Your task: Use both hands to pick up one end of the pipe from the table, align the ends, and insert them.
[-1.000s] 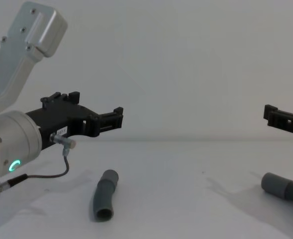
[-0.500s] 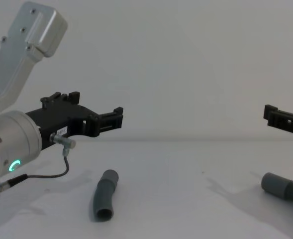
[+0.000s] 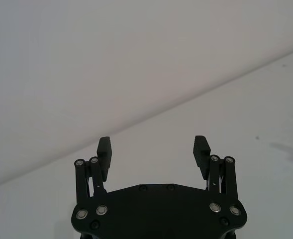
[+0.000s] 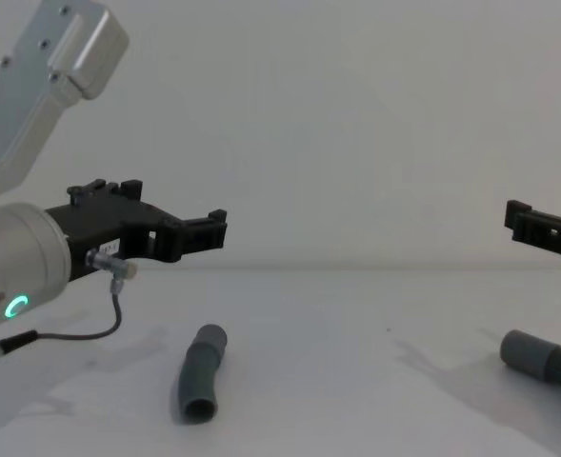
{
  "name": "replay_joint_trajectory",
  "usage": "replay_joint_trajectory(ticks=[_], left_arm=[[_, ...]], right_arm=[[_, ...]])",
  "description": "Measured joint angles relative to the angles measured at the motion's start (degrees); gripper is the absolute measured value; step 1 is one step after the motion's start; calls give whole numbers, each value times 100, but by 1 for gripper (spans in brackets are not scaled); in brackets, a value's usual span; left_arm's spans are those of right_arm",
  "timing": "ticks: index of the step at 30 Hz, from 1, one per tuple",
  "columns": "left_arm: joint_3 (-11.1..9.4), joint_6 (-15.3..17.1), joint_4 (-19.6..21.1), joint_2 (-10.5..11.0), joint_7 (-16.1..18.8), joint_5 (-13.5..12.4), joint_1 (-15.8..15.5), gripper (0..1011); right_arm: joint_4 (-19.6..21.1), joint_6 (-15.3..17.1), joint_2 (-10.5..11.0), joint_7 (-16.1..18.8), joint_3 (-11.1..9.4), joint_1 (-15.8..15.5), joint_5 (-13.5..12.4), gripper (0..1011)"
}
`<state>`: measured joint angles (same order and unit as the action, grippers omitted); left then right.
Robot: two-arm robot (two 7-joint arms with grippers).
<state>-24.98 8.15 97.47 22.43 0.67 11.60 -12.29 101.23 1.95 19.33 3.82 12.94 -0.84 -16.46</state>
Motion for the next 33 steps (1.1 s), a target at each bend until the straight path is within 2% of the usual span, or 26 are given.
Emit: replay_joint_trajectory(ticks=[6, 7, 12, 13, 20, 26, 33], left_arm=[[71, 596, 341, 66, 57, 64, 106, 1000], [95, 805, 454, 87, 75, 89, 147, 1000], [166, 1364, 758, 135, 122, 168, 265, 1000], [190, 1559, 846, 140, 136, 199, 302, 1000], [308, 2233, 1111, 90, 229, 334, 437, 1000], [400, 2595, 1153, -53, 320, 432, 479, 1000], [434, 2782, 1068, -260, 409, 480, 453, 1000]], right_arm=[[0, 0, 0, 0, 0, 0, 0, 1004], [0, 0, 0, 1, 0, 0, 0, 1004], [0, 0, 0, 0, 0, 0, 0, 1004], [0, 0, 0, 0, 0, 0, 0, 1004], [0, 0, 0, 1, 0, 0, 0, 1004], [0, 0, 0, 1, 0, 0, 0, 1004], [0, 0, 0, 0, 0, 0, 0, 1004]])
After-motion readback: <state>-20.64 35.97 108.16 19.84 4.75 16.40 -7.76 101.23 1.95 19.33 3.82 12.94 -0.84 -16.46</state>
